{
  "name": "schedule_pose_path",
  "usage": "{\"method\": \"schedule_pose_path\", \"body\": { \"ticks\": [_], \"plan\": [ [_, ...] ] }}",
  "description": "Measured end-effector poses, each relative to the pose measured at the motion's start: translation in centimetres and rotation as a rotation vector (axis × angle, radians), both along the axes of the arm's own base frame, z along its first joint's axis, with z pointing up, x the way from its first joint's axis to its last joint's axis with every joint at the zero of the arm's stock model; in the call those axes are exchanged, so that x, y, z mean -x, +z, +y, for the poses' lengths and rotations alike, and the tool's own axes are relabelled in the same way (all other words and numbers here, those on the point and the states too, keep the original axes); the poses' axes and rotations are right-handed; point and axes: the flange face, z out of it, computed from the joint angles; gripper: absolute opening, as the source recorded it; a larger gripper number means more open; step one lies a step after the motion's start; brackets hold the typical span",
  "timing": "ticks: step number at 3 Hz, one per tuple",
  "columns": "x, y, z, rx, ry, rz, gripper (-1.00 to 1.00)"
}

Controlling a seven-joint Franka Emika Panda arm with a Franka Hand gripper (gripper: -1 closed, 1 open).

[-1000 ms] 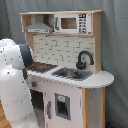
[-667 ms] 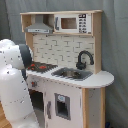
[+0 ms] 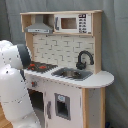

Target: Play with the kitchen

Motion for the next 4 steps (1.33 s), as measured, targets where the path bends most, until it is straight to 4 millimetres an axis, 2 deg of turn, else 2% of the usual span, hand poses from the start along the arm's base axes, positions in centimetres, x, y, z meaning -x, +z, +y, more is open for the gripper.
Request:
{"method": "schedule_pose_path", "body": {
  "ticks": [2,4],
  "plan": [
    [1.4,-1.2,2.0,-0.007,-0.073,-0.028,-1.0],
    [1.2,-1.9,4.7,-0.058,-0.106,-0.069,-1.0]
  ]
}}
